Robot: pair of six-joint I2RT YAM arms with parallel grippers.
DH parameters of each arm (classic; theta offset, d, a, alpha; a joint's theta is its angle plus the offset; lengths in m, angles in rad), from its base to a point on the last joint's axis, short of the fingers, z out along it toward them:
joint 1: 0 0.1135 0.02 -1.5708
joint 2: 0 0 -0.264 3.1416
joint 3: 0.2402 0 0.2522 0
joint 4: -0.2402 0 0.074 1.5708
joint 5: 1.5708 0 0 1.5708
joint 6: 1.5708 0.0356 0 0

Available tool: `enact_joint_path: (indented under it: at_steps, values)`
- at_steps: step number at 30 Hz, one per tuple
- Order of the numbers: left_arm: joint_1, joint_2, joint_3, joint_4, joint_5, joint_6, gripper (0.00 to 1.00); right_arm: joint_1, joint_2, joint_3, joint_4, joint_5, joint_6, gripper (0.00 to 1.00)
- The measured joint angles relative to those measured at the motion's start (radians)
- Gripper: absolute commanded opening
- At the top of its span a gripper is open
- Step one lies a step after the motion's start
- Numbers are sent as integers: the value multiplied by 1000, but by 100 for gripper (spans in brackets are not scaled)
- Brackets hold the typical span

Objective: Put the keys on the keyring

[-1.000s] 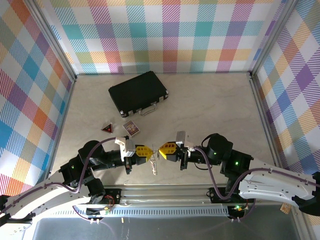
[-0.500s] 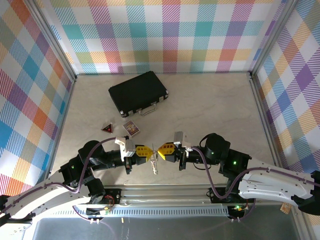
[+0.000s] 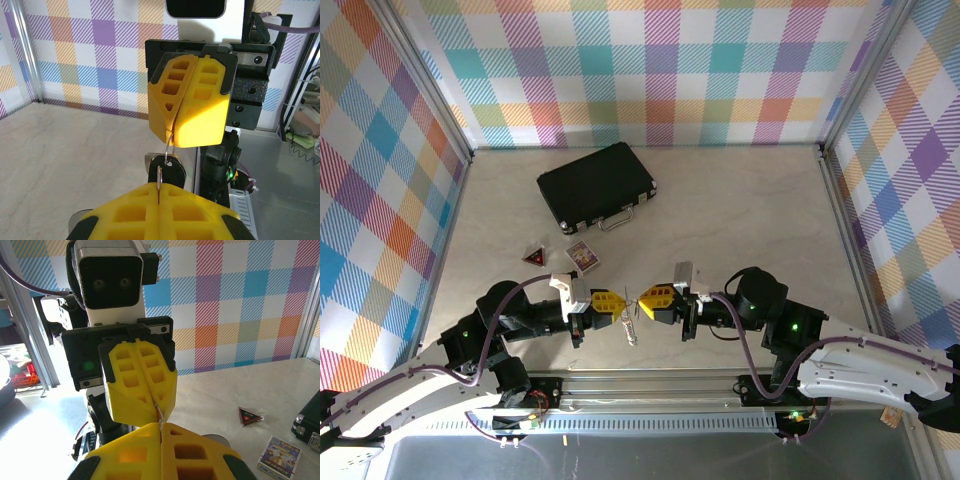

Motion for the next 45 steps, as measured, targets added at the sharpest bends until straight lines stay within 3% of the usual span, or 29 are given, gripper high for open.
enact_joint_path:
  at_steps: [45]
  values:
    - [0, 0, 0, -1, 0, 0, 0, 0, 11, -11, 24, 5, 0, 0]
